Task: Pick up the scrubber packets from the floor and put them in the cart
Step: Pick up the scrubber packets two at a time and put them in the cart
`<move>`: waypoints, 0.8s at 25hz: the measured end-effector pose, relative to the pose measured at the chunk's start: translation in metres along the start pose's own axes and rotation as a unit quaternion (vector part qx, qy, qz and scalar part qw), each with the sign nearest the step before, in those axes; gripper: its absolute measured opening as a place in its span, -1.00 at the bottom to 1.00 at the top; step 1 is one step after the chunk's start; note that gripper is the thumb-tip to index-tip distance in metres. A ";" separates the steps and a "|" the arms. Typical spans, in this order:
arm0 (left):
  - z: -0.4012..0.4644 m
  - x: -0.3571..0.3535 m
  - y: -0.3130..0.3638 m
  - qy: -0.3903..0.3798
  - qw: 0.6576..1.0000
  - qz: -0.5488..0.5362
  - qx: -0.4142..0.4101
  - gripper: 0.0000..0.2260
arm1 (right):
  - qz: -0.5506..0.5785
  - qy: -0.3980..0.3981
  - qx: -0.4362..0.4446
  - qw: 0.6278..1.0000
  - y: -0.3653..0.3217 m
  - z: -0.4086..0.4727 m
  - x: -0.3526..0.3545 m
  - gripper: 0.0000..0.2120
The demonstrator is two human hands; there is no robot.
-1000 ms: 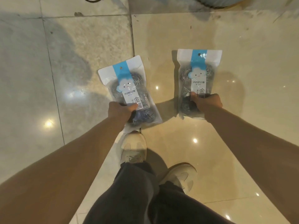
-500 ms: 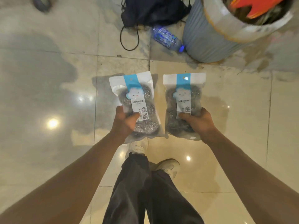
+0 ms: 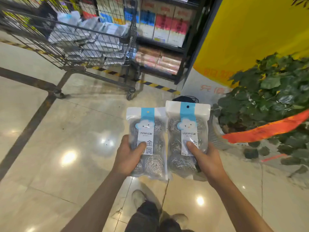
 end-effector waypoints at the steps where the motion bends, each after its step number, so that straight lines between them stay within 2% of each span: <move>1: -0.015 0.029 0.017 0.010 1.000 -0.013 -0.001 -0.60 | -0.012 -0.006 0.013 1.000 -0.031 -0.010 -0.017 -0.75; 5: -0.053 0.135 0.054 0.068 0.995 -0.073 -0.014 -0.52 | -0.035 -0.042 0.073 0.996 -0.137 -0.029 -0.086 -0.86; 7: -0.065 0.171 0.058 0.104 0.989 -0.102 -0.016 -0.53 | -0.045 -0.057 0.098 0.993 -0.161 -0.031 -0.116 -0.80; 10: -0.072 0.220 0.068 0.155 0.981 -0.119 -0.016 -0.69 | -0.055 -0.093 0.121 0.987 -0.188 -0.016 -0.169 -0.66; 12: -0.061 0.242 0.078 0.168 0.978 -0.126 -0.007 -0.73 | -0.049 -0.131 0.116 0.983 -0.200 0.006 -0.205 -0.58; 15: -0.026 0.272 0.106 0.182 0.972 -0.149 -0.011 -0.65 | -0.045 -0.156 0.106 0.981 -0.215 0.049 -0.250 -0.56; 18: 0.024 0.296 0.161 0.184 0.972 -0.146 -0.015 -0.70 | -0.028 -0.157 0.094 0.983 -0.230 0.109 -0.284 -0.61; 20: 0.061 0.311 0.211 0.192 0.972 -0.132 -0.021 -0.64 | -0.031 -0.155 0.098 0.982 -0.250 0.158 -0.305 -0.62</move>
Point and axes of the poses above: each hand's wrist, its own z-axis towards the middle knuckle, its own x-axis out of the back of the hand, y = z × x, the point moved 6 cm from there along z, towards the middle knuckle, and after that the axes turned 12 degrees about x, right-handed, at the moved point
